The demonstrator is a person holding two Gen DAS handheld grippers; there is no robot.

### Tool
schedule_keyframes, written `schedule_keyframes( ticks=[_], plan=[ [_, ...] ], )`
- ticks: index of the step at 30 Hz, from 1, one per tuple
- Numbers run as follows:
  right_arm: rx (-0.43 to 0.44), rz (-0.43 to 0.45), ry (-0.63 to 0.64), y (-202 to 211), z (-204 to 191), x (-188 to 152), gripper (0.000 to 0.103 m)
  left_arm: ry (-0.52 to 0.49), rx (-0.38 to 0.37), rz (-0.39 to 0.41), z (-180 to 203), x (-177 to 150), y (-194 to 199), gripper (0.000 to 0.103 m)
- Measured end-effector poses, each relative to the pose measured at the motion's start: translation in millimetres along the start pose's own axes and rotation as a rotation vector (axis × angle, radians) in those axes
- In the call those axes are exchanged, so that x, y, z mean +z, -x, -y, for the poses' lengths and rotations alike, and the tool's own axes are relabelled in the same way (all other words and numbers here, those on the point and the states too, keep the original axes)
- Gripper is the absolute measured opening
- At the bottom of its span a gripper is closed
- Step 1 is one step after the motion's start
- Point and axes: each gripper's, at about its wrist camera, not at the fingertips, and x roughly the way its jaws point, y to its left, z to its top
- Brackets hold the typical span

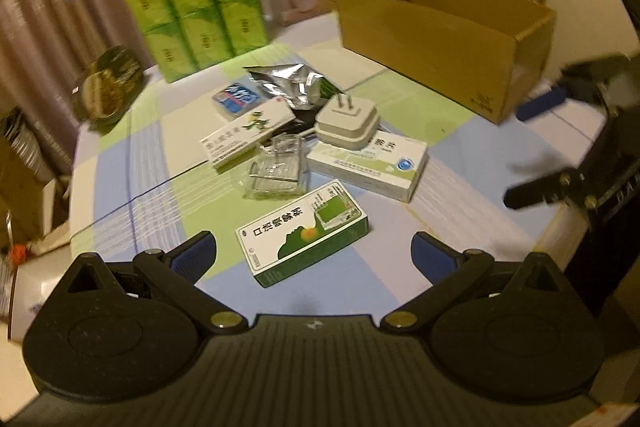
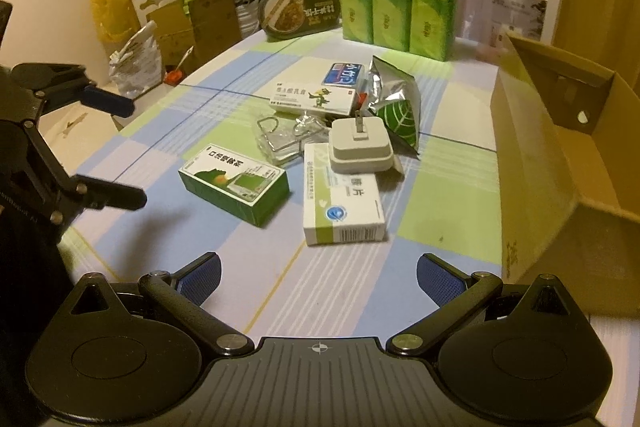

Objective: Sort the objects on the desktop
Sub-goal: 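Move left tool to green spray box while right tool approaches white tablet box, then close left tool on green spray box while right tool grasps white tablet box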

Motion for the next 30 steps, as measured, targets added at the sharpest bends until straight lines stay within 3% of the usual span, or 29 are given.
schedule_keyframes(
  ticks=[16, 21, 27, 30],
  plan=[
    [0.013, -0.065, 0.018, -52.3, 19.1, 16.8, 0.101, -0.355, -0.114, -0.067, -18.1, 0.0, -73.9, 0.098],
    [0.021, -0.091, 0.028, -67.4, 23.1, 19.1, 0.101, -0.393, -0.154, -0.075, -26.4, 1.0, -98.6, 0.093],
    [0.034, -0.114, 0.038, -89.2, 27.2, 25.5, 0.101, -0.383, -0.216, -0.148, -34.3, 3.3, -127.2, 0.078],
    [0.039, -0.125, 0.042, -99.2, 27.6, 28.9, 0.101, -0.364, -0.226, -0.164, -38.3, 3.6, -133.7, 0.077]
  ],
)
